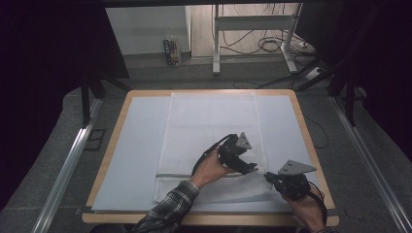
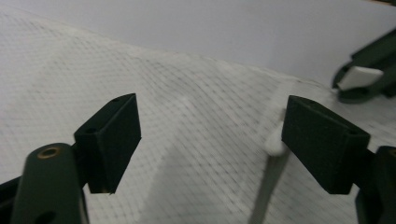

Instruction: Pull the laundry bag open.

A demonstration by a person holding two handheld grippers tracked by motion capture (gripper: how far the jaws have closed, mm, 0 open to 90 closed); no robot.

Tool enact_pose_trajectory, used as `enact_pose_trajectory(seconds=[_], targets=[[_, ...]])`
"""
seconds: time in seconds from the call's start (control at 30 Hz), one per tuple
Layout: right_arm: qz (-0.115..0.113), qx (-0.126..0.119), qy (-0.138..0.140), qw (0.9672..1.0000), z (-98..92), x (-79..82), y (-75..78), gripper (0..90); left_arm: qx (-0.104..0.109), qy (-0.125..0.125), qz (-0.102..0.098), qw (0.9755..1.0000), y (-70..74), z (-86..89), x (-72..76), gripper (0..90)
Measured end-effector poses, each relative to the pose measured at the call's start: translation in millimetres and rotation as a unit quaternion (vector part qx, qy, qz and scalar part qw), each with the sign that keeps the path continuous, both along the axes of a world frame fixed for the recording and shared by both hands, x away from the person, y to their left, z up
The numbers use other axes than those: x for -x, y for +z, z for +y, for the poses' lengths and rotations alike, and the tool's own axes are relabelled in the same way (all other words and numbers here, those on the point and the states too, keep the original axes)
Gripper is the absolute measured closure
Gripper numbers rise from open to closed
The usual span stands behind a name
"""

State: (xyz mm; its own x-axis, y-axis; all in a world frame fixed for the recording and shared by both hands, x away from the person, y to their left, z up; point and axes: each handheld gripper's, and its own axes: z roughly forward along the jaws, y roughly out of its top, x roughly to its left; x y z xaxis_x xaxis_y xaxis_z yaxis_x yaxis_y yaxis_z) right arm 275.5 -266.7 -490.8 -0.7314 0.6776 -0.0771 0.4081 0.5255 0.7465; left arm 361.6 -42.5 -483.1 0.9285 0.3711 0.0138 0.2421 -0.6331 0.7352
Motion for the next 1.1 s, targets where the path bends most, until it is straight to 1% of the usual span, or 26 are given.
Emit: enact_pose_trajectory(seconds=[0.07,0.1,0.17,0.2,0.27,0.3,0.33,0.37,0.4,0.43,0.5,0.63,0.67,0.73,0.77,0.83,0.87,0.9,0.93,0.97,1.0,1.03,1.07,1.1], targets=[[-0.003,0.004,0.001,1.0000,0.4,0.3,0.2,86.3,0.007,-0.015,0.013,0.9998,0.0,2.4,1.8,33.5],[-0.005,0.007,0.002,1.0000,0.6,0.5,0.4,86.3,0.007,-0.015,0.013,0.9998,0.0,2.4,1.8,39.8],[-0.009,0.009,0.002,0.9999,1.8,1.2,0.3,86.2,0.010,-0.043,0.034,0.9984,-0.6,2.3,3.4,52.8],[-0.010,0.010,0.004,0.9999,1.6,1.3,0.6,86.2,0.010,-0.050,0.043,0.9978,-1.0,1.8,3.3,58.2],[-0.012,0.009,0.005,0.9999,1.8,1.8,0.8,86.2,0.014,-0.059,0.059,0.9964,-2.0,0.9,2.8,65.5],[-0.014,0.010,0.006,0.9998,1.8,1.9,0.8,86.2,0.016,-0.069,0.067,0.9953,-2.7,0.8,1.3,68.2],[-0.015,0.013,0.007,0.9998,2.0,2.3,0.8,86.2,0.020,-0.071,0.075,0.9944,-3.4,0.3,1.2,70.8],[-0.015,0.013,0.007,0.9998,2.0,2.3,0.8,86.2,0.020,-0.071,0.075,0.9944,-3.4,0.3,1.2,72.5],[-0.019,0.018,0.008,0.9996,3.1,3.0,0.7,86.2,0.016,-0.080,0.083,0.9932,-5.3,-0.9,0.3,74.4],[-0.021,0.020,0.009,0.9995,3.5,3.3,0.7,86.2,0.011,-0.085,0.085,0.9927,-6.4,-1.9,0.5,75.3],[-0.024,0.024,0.010,0.9994,3.9,3.7,0.7,86.1,0.007,-0.088,0.084,0.9926,-6.9,-2.4,0.7,75.9],[-0.026,0.030,0.009,0.9992,4.1,3.8,0.1,86.0,0.017,-0.093,0.106,0.9898,-6.5,-0.6,0.1,76.4],[-0.026,0.030,0.009,0.9992,4.1,3.8,0.1,86.0,0.017,-0.093,0.106,0.9898,-6.5,-0.6,0.1,76.4],[-0.030,0.036,0.011,0.9988,4.6,4.1,0.1,86.0,0.016,-0.098,0.123,0.9874,-5.7,0.9,-1.7,76.4],[-0.033,0.041,0.012,0.9986,5.3,4.5,0.2,86.0,0.019,-0.101,0.134,0.9856,-5.6,2.4,-3.1,76.7],[-0.035,0.044,0.013,0.9983,5.9,4.9,0.2,86.0,0.027,-0.101,0.145,0.9838,-5.5,4.0,-4.3,77.0],[-0.035,0.044,0.013,0.9983,5.9,4.9,0.2,86.0,0.027,-0.101,0.145,0.9838,-5.5,4.0,-4.3,77.4],[-0.037,0.046,0.014,0.9982,6.1,5.1,0.2,86.0,0.028,-0.103,0.150,0.9830,-5.5,4.9,-5.1,77.4],[-0.038,0.048,0.014,0.9980,6.3,5.2,0.3,86.0,0.035,-0.103,0.156,0.9817,-5.9,5.3,-5.6,77.6],[-0.039,0.050,0.014,0.9979,6.6,5.4,0.2,85.9,0.041,-0.107,0.164,0.9797,-6.2,6.0,-6.5,78.3],[-0.040,0.050,0.014,0.9979,6.7,5.5,0.2,85.9,0.044,-0.107,0.170,0.9787,-6.8,6.3,-6.7,78.2],[-0.040,0.050,0.014,0.9979,6.7,5.5,0.2,85.9,0.044,-0.107,0.170,0.9787,-6.8,6.3,-6.7,78.2],[-0.040,0.050,0.014,0.9978,6.7,5.7,0.3,85.9,0.036,-0.106,0.165,0.9799,-7.2,5.8,-6.7,78.2],[-0.042,0.050,0.015,0.9978,6.9,6.0,0.7,85.8,0.034,-0.106,0.163,0.9804,-8.0,5.4,-6.8,78.2]])
